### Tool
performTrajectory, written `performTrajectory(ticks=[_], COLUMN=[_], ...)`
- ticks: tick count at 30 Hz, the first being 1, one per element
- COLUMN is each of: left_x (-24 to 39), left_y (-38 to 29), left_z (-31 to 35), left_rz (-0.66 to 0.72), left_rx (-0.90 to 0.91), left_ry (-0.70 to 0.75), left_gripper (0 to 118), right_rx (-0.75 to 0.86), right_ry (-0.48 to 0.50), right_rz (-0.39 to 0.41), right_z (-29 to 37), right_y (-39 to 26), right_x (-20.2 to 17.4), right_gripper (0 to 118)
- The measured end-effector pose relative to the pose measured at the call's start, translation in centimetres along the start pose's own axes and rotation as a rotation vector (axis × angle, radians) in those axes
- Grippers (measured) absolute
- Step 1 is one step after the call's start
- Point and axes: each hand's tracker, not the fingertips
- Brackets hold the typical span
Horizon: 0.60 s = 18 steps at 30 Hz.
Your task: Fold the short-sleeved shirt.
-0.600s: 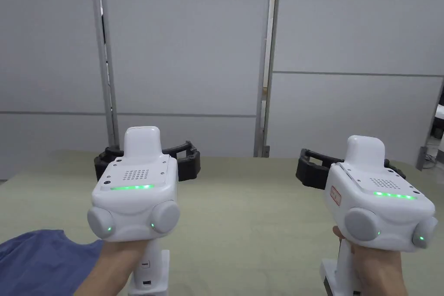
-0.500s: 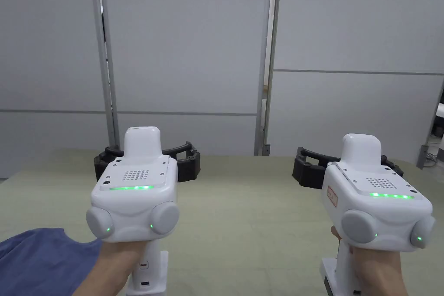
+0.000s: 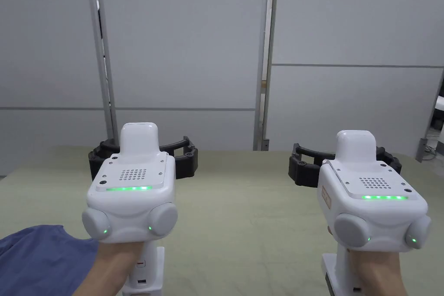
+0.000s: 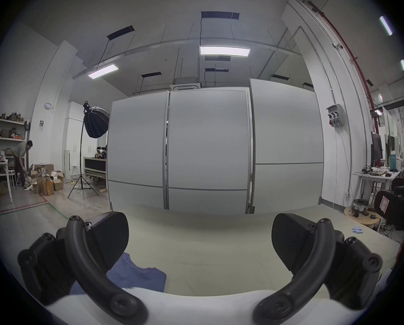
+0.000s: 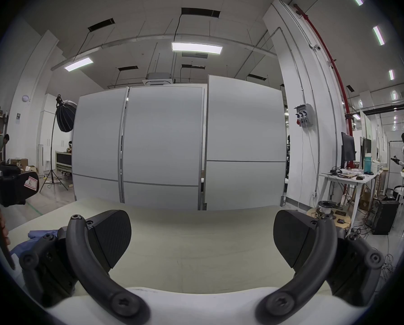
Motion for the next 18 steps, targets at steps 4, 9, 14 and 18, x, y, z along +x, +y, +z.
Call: performTrajectory(ticks=[4,9,14,18], left_x=[0.11,0.38,0.70,0.67], left_y=[-0.18,-0.19,-0.32,-0.47], left_z=[0.06,0.23,0.40,0.48], left_rz=[-0.016,-0.033,-0.056,-0.055], left_rx=[0.005,0.003,0.013,0.007], left_ry=[0.005,0.002,0.004,-0.003], left_gripper=[118,118,118,118], right_rx=[-0.012,-0.012,-0.013,-0.014], right_ry=[0.000,-0.003,0.014,0.021], right_rz=[-0.013,-0.025,-0.013,-0.008], right_z=[-0.03,0.02,0.04,0.27], right_y=[-0.14,-0.24,-0.33,-0.26], right_x=[0.41,0.64,0.70,0.53], right_gripper=[118,118,118,118])
